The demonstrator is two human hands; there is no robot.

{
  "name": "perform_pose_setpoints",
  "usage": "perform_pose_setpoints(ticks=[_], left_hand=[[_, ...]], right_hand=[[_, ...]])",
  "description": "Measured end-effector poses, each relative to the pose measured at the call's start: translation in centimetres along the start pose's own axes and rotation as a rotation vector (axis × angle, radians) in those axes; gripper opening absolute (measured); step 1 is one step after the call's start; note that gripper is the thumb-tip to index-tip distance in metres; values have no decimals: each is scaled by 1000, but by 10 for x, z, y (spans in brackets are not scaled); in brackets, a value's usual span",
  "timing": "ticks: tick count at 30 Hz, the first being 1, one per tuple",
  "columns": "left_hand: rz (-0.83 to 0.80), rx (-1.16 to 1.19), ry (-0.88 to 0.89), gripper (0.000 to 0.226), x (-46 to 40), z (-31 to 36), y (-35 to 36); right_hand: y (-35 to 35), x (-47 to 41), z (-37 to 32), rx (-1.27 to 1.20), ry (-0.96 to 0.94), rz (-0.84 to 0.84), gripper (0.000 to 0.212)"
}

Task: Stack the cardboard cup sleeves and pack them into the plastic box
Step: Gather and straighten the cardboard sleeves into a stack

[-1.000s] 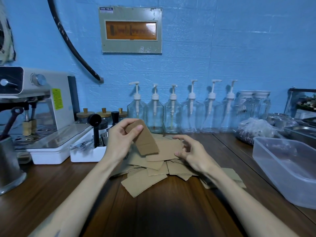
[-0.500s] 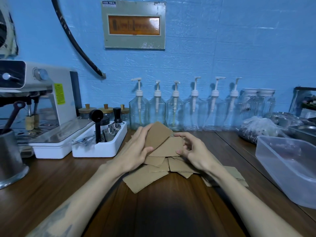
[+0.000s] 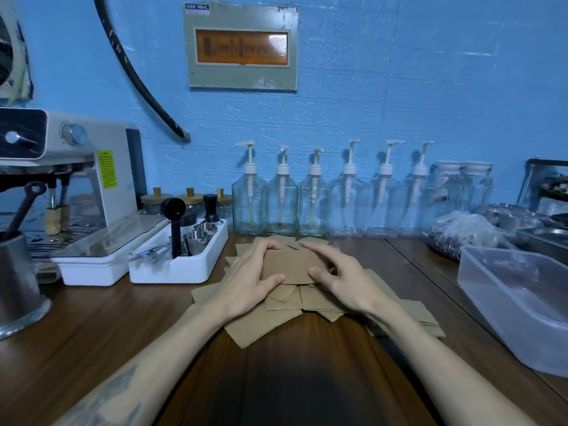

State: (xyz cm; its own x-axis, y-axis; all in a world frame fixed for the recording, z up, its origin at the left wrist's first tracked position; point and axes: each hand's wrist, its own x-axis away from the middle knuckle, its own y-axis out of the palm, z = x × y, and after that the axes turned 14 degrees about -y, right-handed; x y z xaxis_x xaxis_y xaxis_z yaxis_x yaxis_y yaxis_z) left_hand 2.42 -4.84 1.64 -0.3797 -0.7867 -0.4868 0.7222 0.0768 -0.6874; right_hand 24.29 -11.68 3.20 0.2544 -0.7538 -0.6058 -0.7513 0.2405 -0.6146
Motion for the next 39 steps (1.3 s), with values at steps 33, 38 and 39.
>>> perform_pose_setpoints(ticks=[33, 38, 39], left_hand=[[-247, 76, -203, 45, 4, -25, -37], [-242, 204, -146, 35, 1, -30, -43], [-209, 241, -143, 35, 0, -29, -42]], right_hand=[[-9, -4, 20, 104, 135, 173, 43], [-8, -3, 17, 97, 111, 179, 40], [-8, -3, 16, 102, 110, 169, 41]])
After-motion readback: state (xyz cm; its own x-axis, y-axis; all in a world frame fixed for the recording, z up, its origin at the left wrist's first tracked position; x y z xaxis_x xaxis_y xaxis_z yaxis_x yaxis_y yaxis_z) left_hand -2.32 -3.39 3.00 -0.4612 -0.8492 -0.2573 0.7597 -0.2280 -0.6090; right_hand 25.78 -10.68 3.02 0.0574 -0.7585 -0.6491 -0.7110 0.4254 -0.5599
